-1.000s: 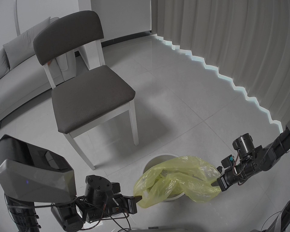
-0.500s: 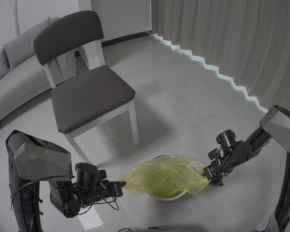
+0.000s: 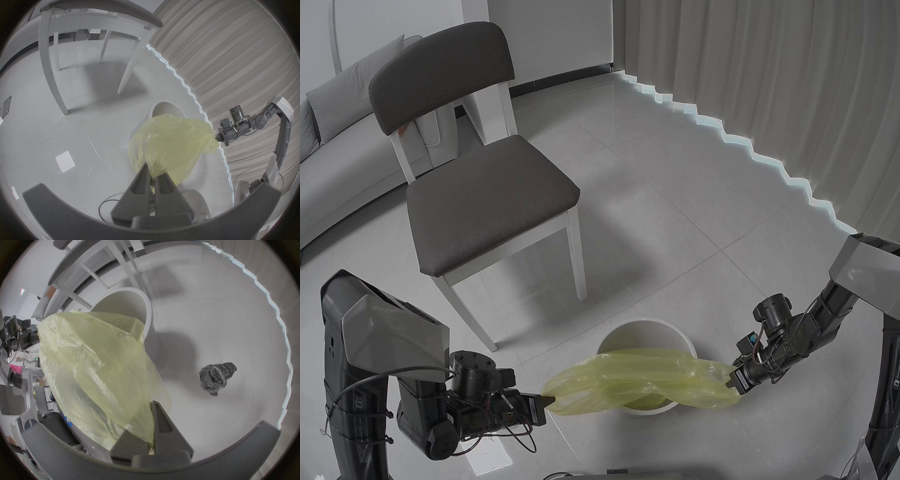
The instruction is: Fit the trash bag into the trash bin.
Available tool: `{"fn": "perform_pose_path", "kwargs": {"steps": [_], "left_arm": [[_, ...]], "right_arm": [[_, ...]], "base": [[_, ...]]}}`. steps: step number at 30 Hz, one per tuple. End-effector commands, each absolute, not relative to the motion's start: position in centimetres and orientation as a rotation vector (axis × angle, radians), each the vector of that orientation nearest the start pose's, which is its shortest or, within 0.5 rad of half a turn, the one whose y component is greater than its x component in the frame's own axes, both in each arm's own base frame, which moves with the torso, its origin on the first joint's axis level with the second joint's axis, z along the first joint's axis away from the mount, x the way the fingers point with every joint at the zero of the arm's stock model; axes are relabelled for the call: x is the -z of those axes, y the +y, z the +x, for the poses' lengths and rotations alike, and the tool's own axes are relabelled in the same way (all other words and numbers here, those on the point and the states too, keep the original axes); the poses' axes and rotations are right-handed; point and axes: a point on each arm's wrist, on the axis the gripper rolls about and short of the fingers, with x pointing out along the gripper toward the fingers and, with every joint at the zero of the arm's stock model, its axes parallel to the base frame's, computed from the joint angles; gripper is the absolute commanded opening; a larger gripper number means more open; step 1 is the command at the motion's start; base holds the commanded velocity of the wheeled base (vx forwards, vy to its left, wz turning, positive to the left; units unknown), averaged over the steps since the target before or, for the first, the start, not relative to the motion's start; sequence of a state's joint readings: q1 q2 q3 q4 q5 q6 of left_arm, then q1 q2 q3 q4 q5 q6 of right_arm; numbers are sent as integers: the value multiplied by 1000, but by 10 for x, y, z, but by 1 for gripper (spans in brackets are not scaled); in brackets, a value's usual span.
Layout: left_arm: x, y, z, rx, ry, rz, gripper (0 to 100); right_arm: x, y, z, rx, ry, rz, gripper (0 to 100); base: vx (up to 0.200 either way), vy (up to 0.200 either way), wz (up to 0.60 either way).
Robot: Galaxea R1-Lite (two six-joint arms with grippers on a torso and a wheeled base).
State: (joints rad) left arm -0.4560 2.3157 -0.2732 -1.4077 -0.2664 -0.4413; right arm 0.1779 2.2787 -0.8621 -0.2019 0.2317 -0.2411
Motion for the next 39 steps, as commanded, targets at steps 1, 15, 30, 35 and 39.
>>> {"fn": "perform_pose_path", "kwargs": {"steps": [1,15,30,35,39], "left_arm": [[26,-121,227,556,793,-326,0],[20,-111,202,569,814,-275,0],[42,-102,221,538,785,-197,0],[44,-111,243,554,707,-204,0],[55,-115,249,556,715,-198,0]], "right_arm": [[22,61,314,-512,1173,-193,0],[23,47,295,-492,1195,-259,0],[24,36,308,-446,1135,-310,0],[28,48,325,-450,1105,-334,0],[39,56,330,-457,1119,-352,0]], "base": [[0,0,0],[0,0,0],[0,0,0],[0,0,0],[0,0,0]]}}
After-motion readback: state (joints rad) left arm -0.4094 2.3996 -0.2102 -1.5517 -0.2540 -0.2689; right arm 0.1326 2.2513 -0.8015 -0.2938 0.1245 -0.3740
